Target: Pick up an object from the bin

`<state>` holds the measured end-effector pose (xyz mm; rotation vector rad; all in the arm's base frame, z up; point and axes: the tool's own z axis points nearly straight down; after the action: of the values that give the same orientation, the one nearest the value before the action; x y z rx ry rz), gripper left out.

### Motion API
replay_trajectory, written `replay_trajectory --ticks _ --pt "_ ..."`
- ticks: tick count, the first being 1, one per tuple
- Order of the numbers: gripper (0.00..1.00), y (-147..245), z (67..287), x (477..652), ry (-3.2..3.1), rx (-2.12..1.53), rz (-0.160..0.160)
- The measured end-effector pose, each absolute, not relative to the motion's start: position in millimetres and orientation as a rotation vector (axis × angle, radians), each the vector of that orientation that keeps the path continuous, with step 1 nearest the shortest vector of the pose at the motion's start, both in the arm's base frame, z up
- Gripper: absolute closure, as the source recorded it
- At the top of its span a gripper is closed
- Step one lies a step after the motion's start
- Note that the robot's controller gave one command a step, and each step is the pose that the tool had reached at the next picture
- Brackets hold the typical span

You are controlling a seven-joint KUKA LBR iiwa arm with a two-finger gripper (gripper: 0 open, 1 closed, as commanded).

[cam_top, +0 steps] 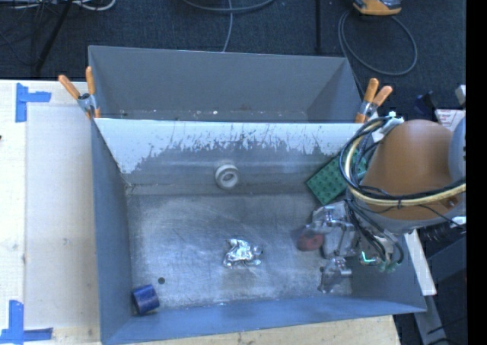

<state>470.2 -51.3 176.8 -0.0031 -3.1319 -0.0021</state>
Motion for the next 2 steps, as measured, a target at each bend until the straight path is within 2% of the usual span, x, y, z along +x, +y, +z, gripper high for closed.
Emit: replay_trajectory --ticks 1,2 --pt "0.0 -1.7 106.7 516.9 -3.137 0.034 -0.005" --pt "0.0 38.4 78.3 519.9 -3.131 0.202 -0.003"
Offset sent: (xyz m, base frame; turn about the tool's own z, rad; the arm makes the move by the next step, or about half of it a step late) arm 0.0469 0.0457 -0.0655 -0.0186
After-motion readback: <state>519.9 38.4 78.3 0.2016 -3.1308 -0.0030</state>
